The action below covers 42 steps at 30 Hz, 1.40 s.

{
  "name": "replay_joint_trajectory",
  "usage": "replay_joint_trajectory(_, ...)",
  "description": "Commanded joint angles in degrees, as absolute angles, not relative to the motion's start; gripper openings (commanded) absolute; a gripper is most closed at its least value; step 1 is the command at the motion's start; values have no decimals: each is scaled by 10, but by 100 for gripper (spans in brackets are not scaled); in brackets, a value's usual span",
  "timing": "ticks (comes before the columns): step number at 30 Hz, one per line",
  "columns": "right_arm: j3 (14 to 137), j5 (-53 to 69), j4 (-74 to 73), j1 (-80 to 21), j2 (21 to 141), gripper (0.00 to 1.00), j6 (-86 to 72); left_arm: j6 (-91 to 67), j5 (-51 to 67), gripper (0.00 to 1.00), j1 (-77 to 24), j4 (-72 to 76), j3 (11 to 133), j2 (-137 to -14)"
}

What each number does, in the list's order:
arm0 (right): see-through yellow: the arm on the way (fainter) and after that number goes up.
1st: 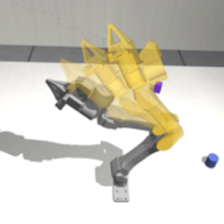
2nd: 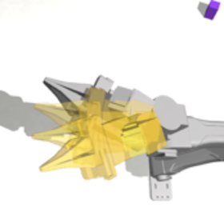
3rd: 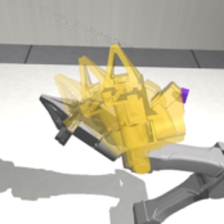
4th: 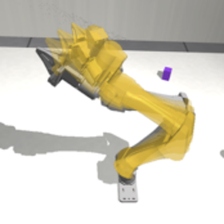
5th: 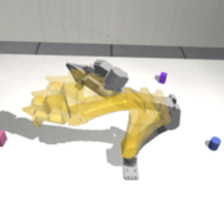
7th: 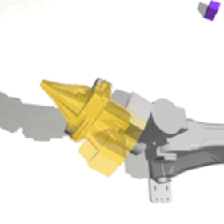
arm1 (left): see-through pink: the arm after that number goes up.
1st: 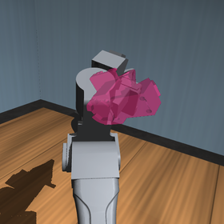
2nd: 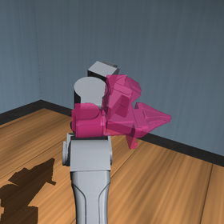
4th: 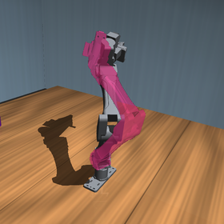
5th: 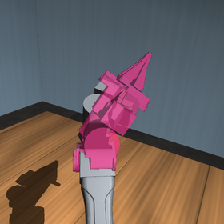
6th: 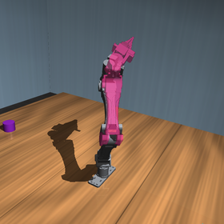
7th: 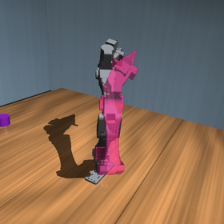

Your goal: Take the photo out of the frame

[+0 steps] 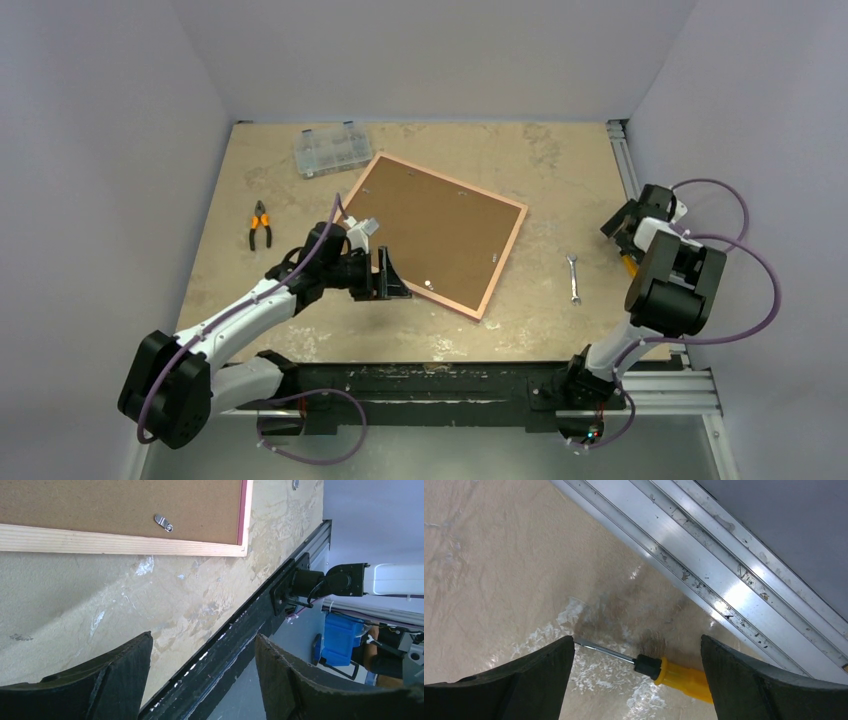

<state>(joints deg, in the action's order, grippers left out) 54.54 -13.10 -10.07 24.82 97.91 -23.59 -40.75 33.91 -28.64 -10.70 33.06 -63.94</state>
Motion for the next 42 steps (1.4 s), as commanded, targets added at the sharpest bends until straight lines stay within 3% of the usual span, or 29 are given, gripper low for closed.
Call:
replay_joint_trajectory(1,574,-132,-117,250,967,93,-232,-387,352,72,-287,-104,354,-636)
replay_joint_trajectory(7,554,-126,-115,250,941,93,-233,-388,357,72,-287,-100,360,-647)
replay_joint_trajectory(14,608,-254,-203,195,856,94,-225,-379,341,74,-287,-124,360,-633)
replay_joint_trajectory(16,619,-258,-234,141,830,93,-227,-379,337,75,-287,-127,359,-629)
replay_joint_trajectory(19,605,-152,-234,21,797,93,-184,-380,321,75,-287,-134,356,-610)
replay_joint_trajectory(21,582,-91,-206,-107,779,93,-146,-393,293,75,-287,-131,343,-563)
replay_joint_trajectory(25,553,-114,-171,-324,770,93,-121,-435,175,75,-286,-221,353,-496)
replay_joint_trajectory(29,556,-154,-176,-496,810,86,-90,-510,56,78,-283,-363,396,-490)
replay_joint_trajectory(37,524,-181,-171,-588,887,75,-63,-629,157,83,-224,-336,354,-518)
replay_joint_trajectory(42,519,-178,-174,-601,916,58,-68,-698,179,79,-213,-316,338,-534)
